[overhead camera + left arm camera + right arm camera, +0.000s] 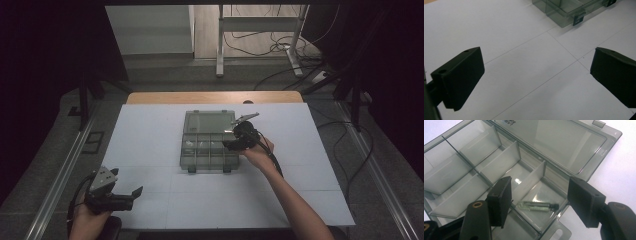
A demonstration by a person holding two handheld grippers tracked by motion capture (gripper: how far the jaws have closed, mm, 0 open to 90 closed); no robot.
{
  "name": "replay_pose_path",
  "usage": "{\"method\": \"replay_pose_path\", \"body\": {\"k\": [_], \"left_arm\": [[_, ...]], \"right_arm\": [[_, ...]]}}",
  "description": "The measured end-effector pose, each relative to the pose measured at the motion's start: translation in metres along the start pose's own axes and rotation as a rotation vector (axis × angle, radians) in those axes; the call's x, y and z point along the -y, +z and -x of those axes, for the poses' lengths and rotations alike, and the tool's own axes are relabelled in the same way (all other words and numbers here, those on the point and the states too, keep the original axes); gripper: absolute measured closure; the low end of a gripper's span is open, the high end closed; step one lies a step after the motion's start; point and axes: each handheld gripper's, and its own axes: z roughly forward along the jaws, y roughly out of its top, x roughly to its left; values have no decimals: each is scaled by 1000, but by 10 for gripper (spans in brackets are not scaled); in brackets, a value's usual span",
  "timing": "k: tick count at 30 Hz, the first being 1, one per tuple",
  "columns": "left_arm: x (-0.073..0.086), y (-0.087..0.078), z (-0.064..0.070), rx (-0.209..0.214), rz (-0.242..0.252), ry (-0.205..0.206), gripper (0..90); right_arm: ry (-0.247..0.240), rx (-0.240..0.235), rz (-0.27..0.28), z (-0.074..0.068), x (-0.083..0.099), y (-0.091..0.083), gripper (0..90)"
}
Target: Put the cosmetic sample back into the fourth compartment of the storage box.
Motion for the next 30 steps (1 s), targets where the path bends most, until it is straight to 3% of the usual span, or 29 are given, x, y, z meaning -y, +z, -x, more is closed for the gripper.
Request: {"method": "replay_pose_path", "body": {"k": [30], "left_arm": [[0, 0, 1, 1, -1, 10, 0]], "right_arm": [[-34, -44, -26, -14, 4, -17, 312]]}}
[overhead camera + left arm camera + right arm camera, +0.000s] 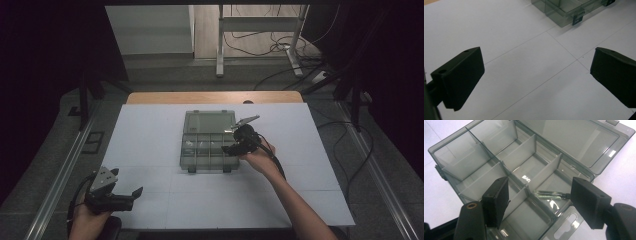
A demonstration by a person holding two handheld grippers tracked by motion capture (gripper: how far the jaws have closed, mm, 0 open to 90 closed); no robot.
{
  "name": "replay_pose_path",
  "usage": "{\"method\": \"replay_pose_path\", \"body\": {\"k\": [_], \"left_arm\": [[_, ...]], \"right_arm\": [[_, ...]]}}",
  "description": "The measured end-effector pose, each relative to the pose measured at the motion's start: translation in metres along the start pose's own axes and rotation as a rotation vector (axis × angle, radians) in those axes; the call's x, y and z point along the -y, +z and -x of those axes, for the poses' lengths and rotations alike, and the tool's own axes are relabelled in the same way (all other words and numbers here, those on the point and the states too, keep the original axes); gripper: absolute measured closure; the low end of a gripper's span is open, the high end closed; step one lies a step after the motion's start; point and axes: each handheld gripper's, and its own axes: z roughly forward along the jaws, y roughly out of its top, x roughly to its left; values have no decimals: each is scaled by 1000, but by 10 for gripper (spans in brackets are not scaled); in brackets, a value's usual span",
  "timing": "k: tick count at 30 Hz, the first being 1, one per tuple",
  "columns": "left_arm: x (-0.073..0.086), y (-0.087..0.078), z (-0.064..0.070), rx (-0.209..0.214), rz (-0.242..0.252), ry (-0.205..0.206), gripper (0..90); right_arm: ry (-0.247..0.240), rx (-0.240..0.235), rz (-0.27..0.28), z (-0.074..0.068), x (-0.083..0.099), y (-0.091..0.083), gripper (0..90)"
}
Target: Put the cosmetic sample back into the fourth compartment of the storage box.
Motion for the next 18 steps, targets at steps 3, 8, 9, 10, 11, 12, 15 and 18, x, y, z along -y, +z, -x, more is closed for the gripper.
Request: {"method": "replay_pose_path", "body": {"k": [3, 8, 9, 10, 11, 12, 15, 18], "left_arm": [[0, 0, 0, 0, 0, 2, 0], [0, 0, 0, 1, 0, 2, 0], [0, 0, 0, 1, 0, 2, 0], [0, 0, 0, 1, 0, 2, 0], [0, 0, 0, 1, 0, 2, 0], [0, 0, 0, 1, 0, 2, 0], [0, 0, 0, 1, 0, 1, 0], [0, 0, 0, 1, -1, 2, 0]], "right_arm": [[2, -3, 0, -1, 0, -2, 302], [4, -12, 1, -3, 2, -4, 284], [5, -19, -2, -4, 2, -5, 270], [6, -22, 1, -4, 3, -5, 261], [7, -23, 1, -5, 3, -6, 249], [7, -23, 1, -5, 3, -6, 249], [7, -45, -3, -5, 5, -8, 230], [12, -63, 2, -7, 6, -12, 197]]}}
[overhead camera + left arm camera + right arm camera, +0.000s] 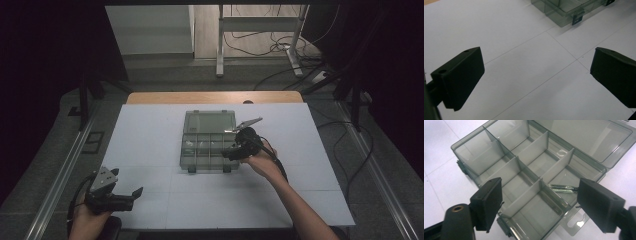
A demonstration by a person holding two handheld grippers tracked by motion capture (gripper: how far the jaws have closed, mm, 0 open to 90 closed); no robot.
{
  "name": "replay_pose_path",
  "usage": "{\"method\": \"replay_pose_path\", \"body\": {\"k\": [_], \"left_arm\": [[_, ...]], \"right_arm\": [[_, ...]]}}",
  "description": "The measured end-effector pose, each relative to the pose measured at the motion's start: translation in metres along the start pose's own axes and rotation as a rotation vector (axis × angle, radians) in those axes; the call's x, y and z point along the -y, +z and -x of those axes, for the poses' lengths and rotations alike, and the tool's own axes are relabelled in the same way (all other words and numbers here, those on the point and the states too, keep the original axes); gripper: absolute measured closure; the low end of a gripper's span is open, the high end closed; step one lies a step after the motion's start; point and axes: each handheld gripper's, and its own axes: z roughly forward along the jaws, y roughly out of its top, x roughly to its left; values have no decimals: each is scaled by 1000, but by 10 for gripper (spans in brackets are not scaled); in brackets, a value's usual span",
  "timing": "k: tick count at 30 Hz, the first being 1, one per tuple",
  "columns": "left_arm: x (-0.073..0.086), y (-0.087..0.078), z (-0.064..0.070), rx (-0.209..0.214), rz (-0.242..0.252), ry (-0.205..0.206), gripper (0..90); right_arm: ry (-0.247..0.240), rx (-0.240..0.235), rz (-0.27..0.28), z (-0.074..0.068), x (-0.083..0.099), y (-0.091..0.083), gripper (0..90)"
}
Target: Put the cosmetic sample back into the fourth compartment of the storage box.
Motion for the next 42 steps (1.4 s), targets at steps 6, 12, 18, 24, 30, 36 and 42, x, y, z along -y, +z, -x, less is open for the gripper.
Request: {"method": "replay_pose_path", "body": {"k": [6, 12, 18, 24, 30, 36, 42], "left_arm": [[0, 0, 0, -1, -1, 2, 0], [0, 0, 0, 0, 1, 0, 0], [0, 0, 0, 0, -1, 3, 0], [0, 0, 0, 0, -2, 3, 0], [0, 0, 0, 1, -2, 2, 0], [0, 0, 0, 1, -1, 1, 0], [0, 0, 0, 0, -2, 3, 0]], "right_arm": [[-3, -3, 5, -2, 2, -3, 149], [-12, -9, 18, -7, 5, -8, 100], [-16, -17, 22, -10, 7, -12, 72], [-31, -11, 28, -12, 10, -18, 37], [-16, -13, 14, -11, 13, -23, 8], [-23, -17, 4, -13, 17, -25, 3], [-35, -32, 13, -15, 24, -29, 0]]}}
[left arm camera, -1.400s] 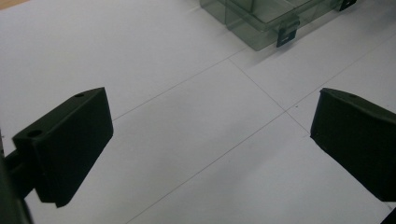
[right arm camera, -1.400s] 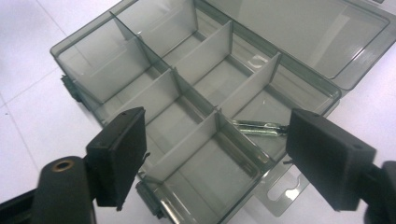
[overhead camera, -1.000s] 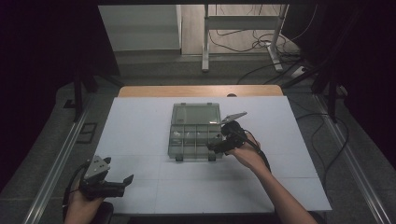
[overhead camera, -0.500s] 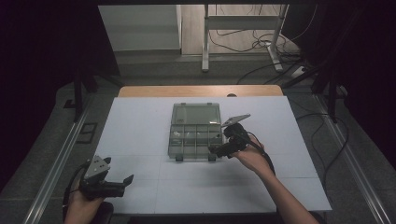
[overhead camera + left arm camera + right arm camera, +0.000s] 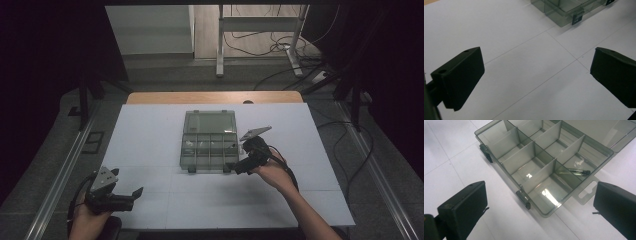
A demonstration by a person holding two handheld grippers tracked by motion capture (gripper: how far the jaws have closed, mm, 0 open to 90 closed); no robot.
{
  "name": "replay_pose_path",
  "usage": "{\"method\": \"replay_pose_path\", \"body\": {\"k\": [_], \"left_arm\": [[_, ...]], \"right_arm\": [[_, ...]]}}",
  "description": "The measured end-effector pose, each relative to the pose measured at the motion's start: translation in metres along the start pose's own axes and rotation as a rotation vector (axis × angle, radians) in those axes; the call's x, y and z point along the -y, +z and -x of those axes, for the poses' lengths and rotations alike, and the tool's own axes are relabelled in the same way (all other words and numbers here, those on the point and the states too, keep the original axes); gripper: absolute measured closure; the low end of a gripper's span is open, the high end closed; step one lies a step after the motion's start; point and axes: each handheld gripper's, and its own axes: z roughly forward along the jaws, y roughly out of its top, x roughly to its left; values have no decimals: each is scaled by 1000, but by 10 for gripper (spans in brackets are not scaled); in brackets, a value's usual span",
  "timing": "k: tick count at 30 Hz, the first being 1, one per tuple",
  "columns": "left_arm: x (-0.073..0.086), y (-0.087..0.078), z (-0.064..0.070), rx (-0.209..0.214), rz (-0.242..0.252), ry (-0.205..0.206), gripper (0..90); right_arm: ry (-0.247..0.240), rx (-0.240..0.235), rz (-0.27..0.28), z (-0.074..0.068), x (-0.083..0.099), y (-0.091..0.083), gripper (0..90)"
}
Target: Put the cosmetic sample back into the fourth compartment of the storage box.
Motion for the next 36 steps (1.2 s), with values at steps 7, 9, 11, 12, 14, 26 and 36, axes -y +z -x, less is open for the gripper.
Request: {"method": "replay_pose_path", "body": {"k": [7, 9, 11, 12, 14, 26, 36], "left_arm": [[0, 0, 0, 0, -1, 1, 0], [0, 0, 0, 0, 0, 2, 0], [0, 0, 0, 0, 0, 2, 0], [0, 0, 0, 0, 0, 2, 0], [0, 0, 0, 0, 0, 2, 0], [0, 0, 0, -1, 0, 1, 0], [0, 0, 1, -3, -1, 1, 0]], "right_arm": [[19, -25, 3, -2, 6, -7, 0], [18, -22, 6, -3, 7, -8, 0], [13, -21, 7, -4, 9, -10, 0], [7, -18, 10, -5, 10, -10, 0], [-4, -15, 17, -6, 11, -12, 0], [-4, 8, 33, -9, 22, -22, 0], [5, 25, 53, -13, 35, -38, 0]]}}
